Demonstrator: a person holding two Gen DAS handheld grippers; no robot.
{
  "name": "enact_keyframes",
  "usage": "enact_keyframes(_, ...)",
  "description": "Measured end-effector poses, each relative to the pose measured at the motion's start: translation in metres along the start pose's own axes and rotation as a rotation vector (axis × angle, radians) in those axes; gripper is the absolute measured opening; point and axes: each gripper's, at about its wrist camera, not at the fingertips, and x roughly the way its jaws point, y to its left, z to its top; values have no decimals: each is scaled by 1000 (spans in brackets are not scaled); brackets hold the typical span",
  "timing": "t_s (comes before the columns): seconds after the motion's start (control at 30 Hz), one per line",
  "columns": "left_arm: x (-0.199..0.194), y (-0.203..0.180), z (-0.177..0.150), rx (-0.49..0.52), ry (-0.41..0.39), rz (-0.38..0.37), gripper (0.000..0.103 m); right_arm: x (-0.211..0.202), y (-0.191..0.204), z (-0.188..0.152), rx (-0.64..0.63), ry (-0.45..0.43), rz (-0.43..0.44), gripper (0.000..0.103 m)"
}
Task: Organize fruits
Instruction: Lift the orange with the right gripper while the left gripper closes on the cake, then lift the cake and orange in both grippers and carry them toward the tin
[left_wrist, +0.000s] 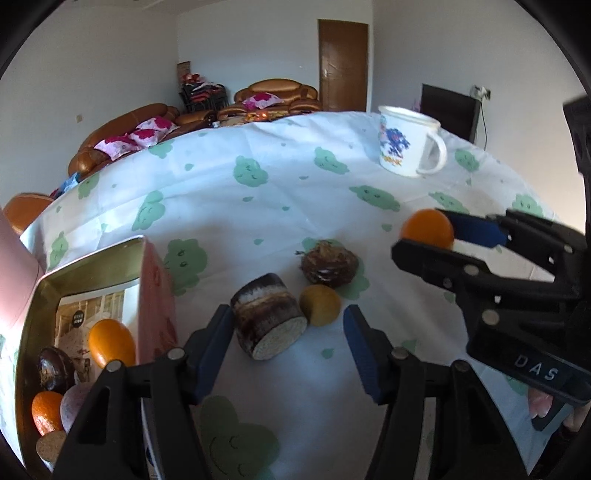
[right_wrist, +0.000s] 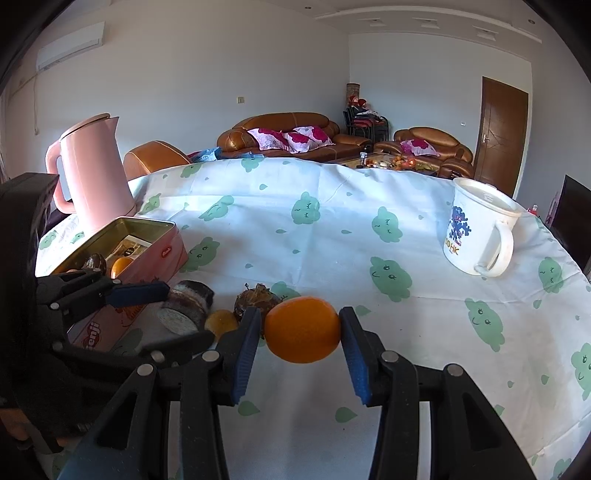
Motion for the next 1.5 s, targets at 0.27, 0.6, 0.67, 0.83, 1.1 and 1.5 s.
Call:
enact_keyframes(0.27, 5, 8, 4, -47, 9, -41, 46, -1, 2, -1, -10, -4, -7, 46)
enact_keyframes(0.6, 7, 11, 6, -77, 11, -57, 45, 3, -1, -1, -3, 17, 16, 46)
enact_keyframes(0.67, 7, 11, 5, -77, 9, -62, 43, 2, -2, -1, 1, 14, 17, 46)
enact_keyframes(0.83, 2, 14, 4, -87, -12, -77, 43, -3, -2, -1, 7, -10, 22, 46)
enact_keyframes(1.1, -6, 18, 3, -105, -55, -73, 43, -7, -3, -2, 10, -36, 36, 46)
enact_keyframes(1.5, -21, 13, 2, -75, -131, -37, 43, -17, -3, -3, 9, -93, 63, 46)
